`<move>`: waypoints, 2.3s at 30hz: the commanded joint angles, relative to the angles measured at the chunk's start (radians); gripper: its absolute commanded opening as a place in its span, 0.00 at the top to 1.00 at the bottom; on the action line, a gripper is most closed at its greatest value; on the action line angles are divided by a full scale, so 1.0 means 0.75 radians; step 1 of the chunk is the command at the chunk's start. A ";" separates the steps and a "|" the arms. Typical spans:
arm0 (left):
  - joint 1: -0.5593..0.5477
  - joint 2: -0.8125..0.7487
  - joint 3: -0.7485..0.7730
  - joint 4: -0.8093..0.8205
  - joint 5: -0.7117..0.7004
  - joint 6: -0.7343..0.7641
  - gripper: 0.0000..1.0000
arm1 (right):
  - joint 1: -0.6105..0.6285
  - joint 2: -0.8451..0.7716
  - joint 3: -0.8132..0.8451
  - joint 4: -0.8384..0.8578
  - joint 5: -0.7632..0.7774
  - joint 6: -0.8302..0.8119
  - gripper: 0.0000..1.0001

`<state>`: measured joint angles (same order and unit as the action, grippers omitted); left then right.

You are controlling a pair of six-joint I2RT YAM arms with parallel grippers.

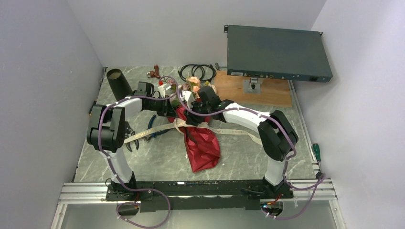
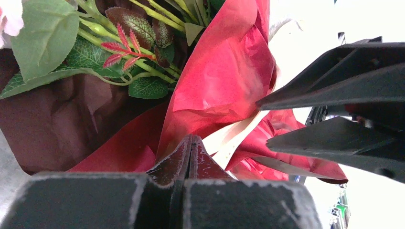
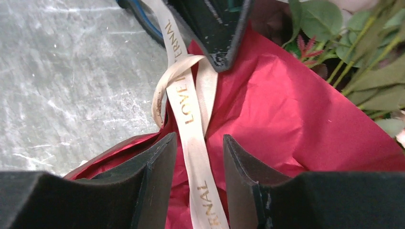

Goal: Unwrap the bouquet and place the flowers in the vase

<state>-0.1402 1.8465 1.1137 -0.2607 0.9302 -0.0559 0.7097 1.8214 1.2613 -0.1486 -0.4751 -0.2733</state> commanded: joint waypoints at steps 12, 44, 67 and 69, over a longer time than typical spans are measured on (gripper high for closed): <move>0.011 0.039 0.080 -0.047 0.047 -0.007 1.00 | 0.068 0.105 0.066 -0.004 0.069 -0.210 0.68; 0.124 -0.102 0.066 -0.223 -0.154 0.264 1.00 | -0.175 -0.359 -0.261 -0.298 0.104 -0.132 1.00; 0.073 -0.137 0.111 -0.215 -0.071 0.240 0.42 | -0.011 0.000 0.165 -0.230 -0.025 -0.056 0.57; 0.069 -0.124 0.115 -0.221 -0.076 0.227 0.40 | -0.002 0.033 0.197 -0.237 -0.033 -0.065 0.58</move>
<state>-0.0765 1.7569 1.1622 -0.4313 0.8661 0.1318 0.6941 1.8187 1.3327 -0.3508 -0.4591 -0.3244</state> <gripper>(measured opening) 0.589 0.428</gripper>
